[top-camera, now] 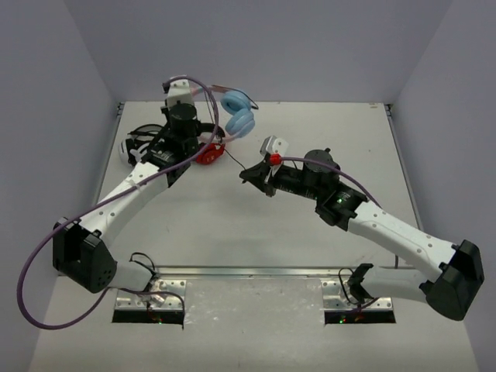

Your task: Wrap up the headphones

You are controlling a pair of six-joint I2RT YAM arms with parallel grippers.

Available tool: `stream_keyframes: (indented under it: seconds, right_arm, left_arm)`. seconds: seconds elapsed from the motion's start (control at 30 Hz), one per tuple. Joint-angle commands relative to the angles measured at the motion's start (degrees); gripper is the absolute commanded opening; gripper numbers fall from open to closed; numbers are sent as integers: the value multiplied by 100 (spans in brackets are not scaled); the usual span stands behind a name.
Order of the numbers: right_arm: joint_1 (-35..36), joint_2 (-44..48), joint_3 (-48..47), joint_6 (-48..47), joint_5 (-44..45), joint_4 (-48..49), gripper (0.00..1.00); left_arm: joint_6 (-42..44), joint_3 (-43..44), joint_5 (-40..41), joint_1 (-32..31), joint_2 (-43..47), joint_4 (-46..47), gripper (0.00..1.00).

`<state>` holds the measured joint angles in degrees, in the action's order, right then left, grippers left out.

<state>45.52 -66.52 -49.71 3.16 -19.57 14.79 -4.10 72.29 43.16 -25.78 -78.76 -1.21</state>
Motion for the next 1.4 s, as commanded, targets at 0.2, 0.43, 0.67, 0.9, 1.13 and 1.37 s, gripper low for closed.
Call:
stream_keyframes:
  seconds: [0.2, 0.43, 0.67, 0.9, 1.13, 1.37]
  right_arm:
    - [-34, -607, -1646, -2459, 1270, -2339, 1]
    - [-788, -766, -2078, -3111, 1501, -2323, 1]
    - [-1440, -836, -1964, -3401, 1263, -1823, 1]
    - [-1677, -897, -1761, -3840, 1228, -1523, 5]
    - [-1994, -1117, -1875, -3700, 868, -1707, 12]
    - [-2152, -1433, -1928, -3586, 859, -1637, 17]
  left_arm:
    - [234, -1507, -2020, -427, 484, 1282, 0]
    - [630, -2349, -2882, -1131, 827, 1615, 0]
    - [621, -3088, -3533, -1271, 1415, 2273, 0]
    - [726, -3257, -3666, -1386, 1618, 2371, 0]
    - [638, -3169, -3455, -1395, 1478, 2231, 0]
    - [647, -3028, -3392, -1386, 1443, 2099, 0]
